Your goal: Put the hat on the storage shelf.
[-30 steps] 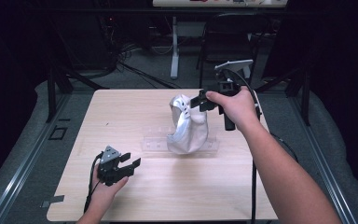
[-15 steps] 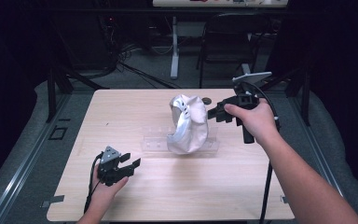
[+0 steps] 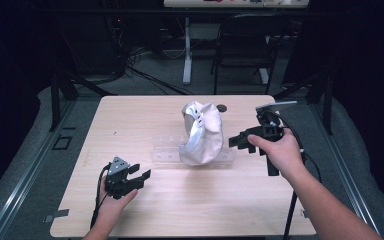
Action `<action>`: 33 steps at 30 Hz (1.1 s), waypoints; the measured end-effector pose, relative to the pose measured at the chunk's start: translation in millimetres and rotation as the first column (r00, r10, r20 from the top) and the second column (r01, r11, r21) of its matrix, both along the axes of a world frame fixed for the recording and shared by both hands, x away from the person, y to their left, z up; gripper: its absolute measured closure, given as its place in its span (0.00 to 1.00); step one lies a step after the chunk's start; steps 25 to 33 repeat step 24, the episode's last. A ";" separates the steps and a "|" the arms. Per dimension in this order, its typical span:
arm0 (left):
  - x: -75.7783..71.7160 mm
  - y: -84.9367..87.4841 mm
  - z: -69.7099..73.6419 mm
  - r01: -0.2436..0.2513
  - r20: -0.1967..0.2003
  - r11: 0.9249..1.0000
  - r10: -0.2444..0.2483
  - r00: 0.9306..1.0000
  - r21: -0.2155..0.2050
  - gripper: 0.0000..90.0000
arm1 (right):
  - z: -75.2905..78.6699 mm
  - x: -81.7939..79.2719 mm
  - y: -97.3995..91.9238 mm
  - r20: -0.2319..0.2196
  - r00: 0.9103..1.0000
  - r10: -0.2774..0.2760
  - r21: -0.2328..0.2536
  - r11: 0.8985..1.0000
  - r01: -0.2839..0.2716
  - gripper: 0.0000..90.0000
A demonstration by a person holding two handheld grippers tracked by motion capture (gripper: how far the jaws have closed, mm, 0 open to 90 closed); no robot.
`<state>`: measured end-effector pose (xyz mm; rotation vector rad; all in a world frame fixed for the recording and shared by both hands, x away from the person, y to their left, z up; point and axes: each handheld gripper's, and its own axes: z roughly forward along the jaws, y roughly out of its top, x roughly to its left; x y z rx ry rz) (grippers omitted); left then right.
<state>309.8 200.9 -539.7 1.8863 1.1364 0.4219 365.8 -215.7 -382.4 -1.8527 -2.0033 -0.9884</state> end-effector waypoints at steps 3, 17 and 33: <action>-0.1 0.1 -0.3 0.000 -0.002 1.000 0.000 1.000 -0.002 0.53 | -13.6 -6.8 3.4 -0.009 1.000 0.013 -0.005 1.000 -0.013 0.62; 0.0 0.1 -1.2 0.003 -0.003 1.000 -0.003 1.000 0.006 0.52 | -59.9 -20.8 14.3 0.007 0.998 0.057 -0.091 0.994 -0.056 0.60; 0.7 -0.8 -1.8 0.006 0.013 1.000 -0.006 1.000 0.011 0.51 | -82.7 -29.4 13.5 0.037 0.998 0.058 -0.093 0.994 -0.055 0.58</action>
